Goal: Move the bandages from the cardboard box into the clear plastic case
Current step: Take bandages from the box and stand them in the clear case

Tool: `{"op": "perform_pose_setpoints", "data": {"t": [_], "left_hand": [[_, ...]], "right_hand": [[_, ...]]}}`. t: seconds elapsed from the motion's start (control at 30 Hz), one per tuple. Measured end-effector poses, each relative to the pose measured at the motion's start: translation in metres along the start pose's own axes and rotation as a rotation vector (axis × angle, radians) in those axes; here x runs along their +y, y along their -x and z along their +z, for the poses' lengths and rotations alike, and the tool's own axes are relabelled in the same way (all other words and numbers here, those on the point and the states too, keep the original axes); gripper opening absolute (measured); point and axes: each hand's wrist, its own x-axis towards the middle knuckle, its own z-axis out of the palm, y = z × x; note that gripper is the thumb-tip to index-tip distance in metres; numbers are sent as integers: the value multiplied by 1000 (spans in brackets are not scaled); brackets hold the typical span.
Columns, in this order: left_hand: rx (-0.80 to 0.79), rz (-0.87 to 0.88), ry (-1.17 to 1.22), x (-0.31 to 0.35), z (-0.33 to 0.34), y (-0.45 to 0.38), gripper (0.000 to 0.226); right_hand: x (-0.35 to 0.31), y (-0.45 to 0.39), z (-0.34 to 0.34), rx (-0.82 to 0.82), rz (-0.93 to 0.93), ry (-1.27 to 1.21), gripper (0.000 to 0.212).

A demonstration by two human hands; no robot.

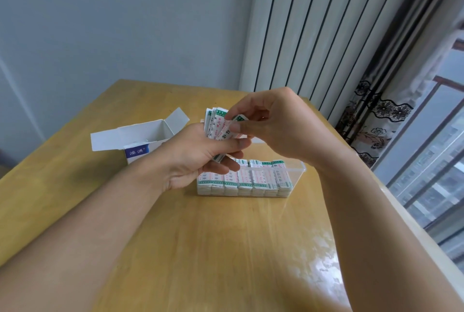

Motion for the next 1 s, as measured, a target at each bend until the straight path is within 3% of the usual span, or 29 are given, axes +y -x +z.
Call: {"op": "perform_pose_setpoints", "data": {"t": [0.27, 0.4, 0.5, 0.7, 1.0], "left_hand": [[29, 38, 57, 2, 1, 1, 38], [84, 69, 67, 2, 1, 0, 47], [178, 120, 74, 4, -2, -2, 39], [247, 162, 22, 8, 2, -21, 18], [230, 174, -101, 0, 18, -55, 16]], "right_hand": [[2, 1, -1, -13, 4, -172, 12], [13, 0, -26, 109, -25, -237, 16], [33, 4, -55, 171, 48, -264, 18], [63, -3, -50, -124, 283, 185, 15], [63, -13, -34, -370, 303, 311, 15]]}}
